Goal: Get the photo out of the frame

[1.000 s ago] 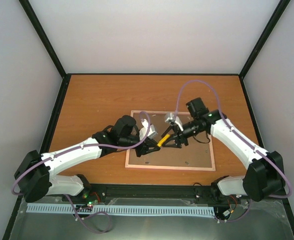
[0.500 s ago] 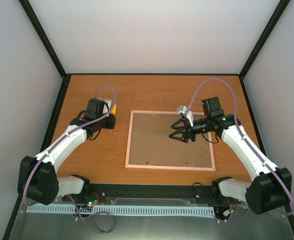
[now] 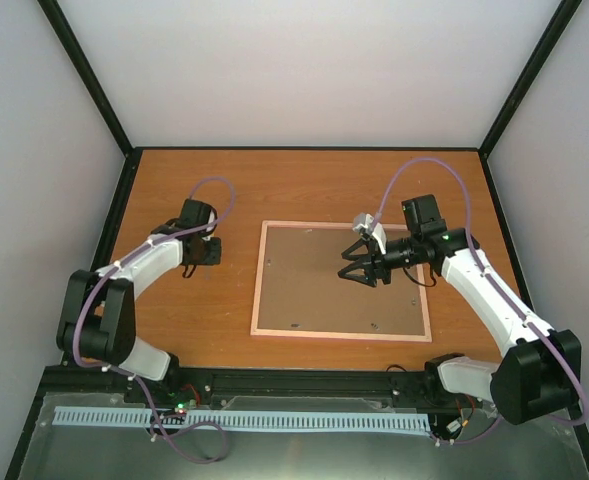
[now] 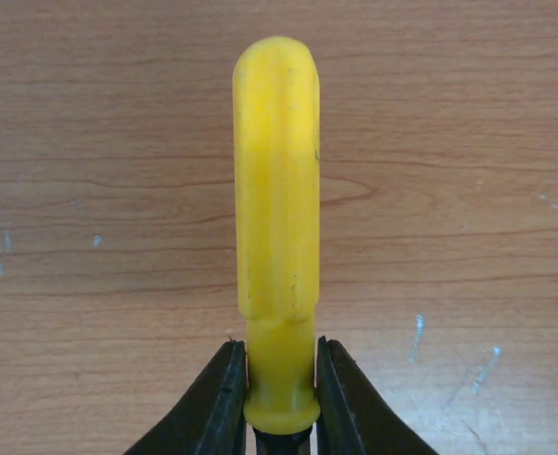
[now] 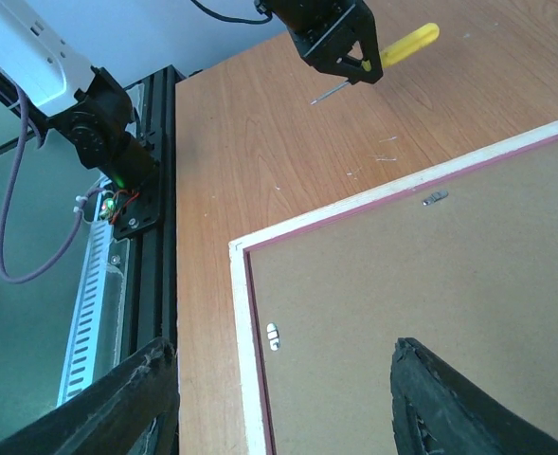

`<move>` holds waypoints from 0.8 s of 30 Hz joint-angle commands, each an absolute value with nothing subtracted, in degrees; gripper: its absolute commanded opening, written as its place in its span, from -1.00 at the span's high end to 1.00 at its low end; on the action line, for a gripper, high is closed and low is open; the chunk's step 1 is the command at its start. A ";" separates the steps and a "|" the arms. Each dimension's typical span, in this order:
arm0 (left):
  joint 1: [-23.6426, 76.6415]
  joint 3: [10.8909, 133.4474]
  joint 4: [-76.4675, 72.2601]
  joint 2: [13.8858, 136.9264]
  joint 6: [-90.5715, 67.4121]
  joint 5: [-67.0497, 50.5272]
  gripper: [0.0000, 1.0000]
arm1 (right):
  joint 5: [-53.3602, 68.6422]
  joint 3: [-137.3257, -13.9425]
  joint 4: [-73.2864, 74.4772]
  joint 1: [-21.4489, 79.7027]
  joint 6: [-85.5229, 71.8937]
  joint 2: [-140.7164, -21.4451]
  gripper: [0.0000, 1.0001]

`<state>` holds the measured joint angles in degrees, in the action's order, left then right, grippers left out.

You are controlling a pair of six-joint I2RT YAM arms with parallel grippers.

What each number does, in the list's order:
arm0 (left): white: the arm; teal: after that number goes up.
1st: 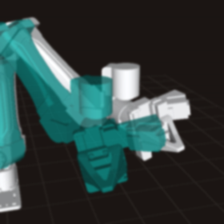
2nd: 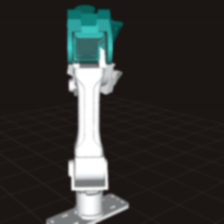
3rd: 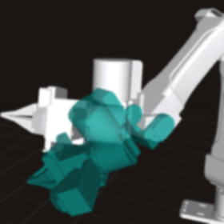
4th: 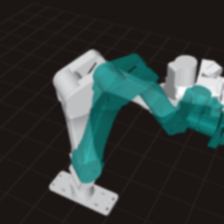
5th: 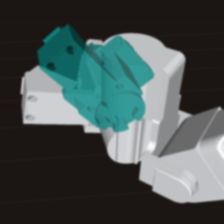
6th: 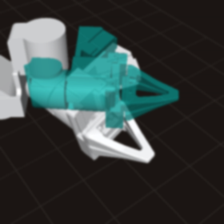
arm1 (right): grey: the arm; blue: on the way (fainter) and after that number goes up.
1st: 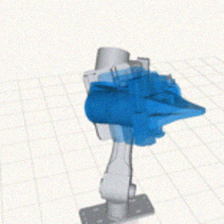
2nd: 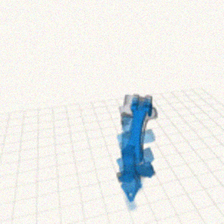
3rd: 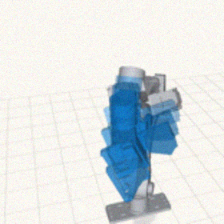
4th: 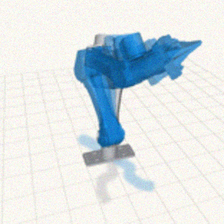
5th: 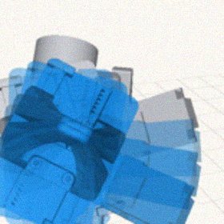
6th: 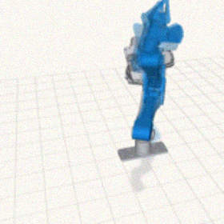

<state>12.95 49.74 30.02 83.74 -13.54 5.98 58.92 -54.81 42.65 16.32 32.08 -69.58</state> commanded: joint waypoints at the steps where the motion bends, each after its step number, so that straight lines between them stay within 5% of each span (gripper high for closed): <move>1: 11.78 52.64 30.00 88.70 -12.91 4.84 0.97 | 59.50 -55.21 42.97 16.17 33.29 -70.43 -0.18; 24: 11.78 52.74 30.59 95.89 -16.21 4.62 0.39 | 58.98 -56.48 43.37 16.35 33.59 -74.00 -0.17</move>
<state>12.25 51.18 30.20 94.85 -15.53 4.69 58.72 -54.85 42.74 16.32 32.36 -73.36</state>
